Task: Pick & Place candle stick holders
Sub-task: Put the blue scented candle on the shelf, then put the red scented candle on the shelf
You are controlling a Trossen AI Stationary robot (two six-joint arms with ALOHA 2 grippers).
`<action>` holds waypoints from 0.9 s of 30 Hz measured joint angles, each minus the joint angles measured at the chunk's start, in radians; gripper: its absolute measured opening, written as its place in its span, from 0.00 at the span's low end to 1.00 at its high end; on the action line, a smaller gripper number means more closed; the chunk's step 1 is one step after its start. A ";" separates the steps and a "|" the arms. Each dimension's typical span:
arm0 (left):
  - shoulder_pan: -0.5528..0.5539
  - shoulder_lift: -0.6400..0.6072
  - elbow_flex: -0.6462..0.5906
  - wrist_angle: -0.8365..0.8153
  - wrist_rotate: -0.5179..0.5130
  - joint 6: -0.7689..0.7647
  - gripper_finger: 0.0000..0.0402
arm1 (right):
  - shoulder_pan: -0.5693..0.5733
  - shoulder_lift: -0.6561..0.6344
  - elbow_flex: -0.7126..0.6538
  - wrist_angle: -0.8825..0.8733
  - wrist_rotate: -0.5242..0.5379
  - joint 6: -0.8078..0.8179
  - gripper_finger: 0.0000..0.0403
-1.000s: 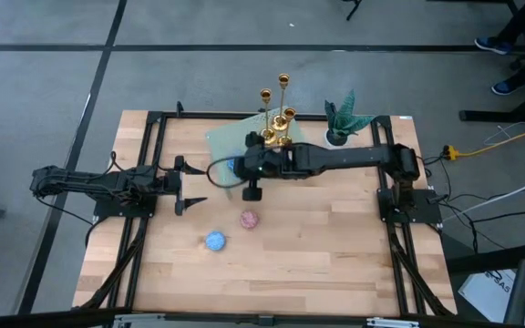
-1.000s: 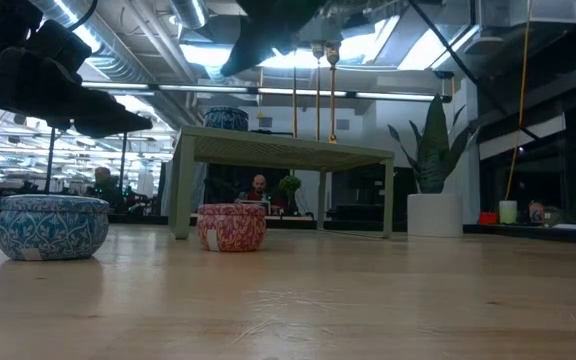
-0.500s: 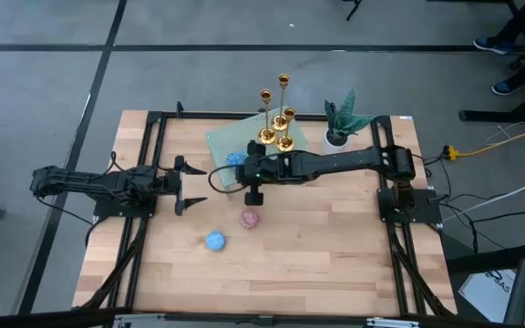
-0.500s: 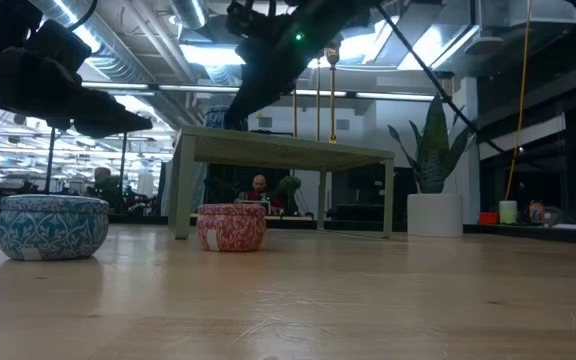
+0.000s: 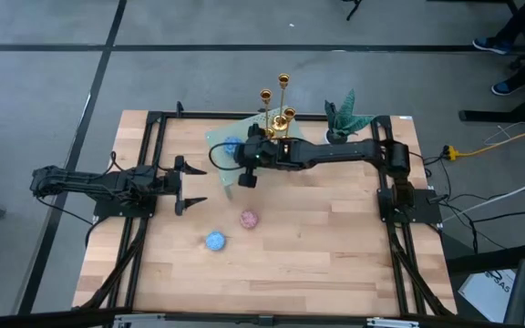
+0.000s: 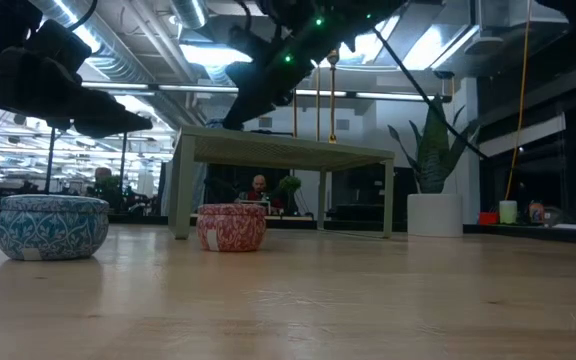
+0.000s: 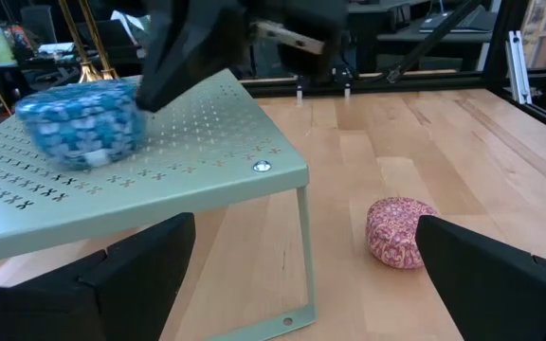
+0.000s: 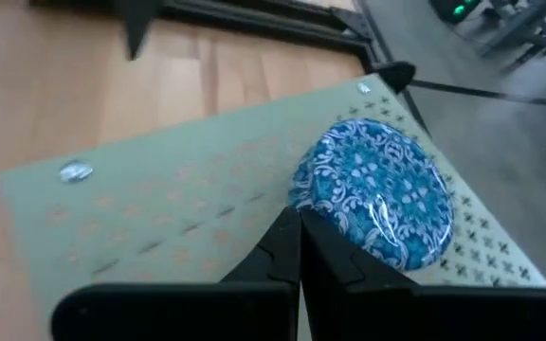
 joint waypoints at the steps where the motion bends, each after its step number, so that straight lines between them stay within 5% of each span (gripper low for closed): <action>1: 0.000 0.000 0.000 0.000 0.000 0.000 1.00 | -0.006 0.005 0.000 0.014 0.000 0.000 0.01; 15: 0.000 0.000 0.000 0.000 0.000 0.000 1.00 | 0.002 0.020 0.068 -0.059 -0.029 0.004 0.03; 27: 0.000 0.000 0.000 0.000 0.000 0.000 1.00 | 0.118 0.019 0.216 -0.158 -0.330 0.004 0.15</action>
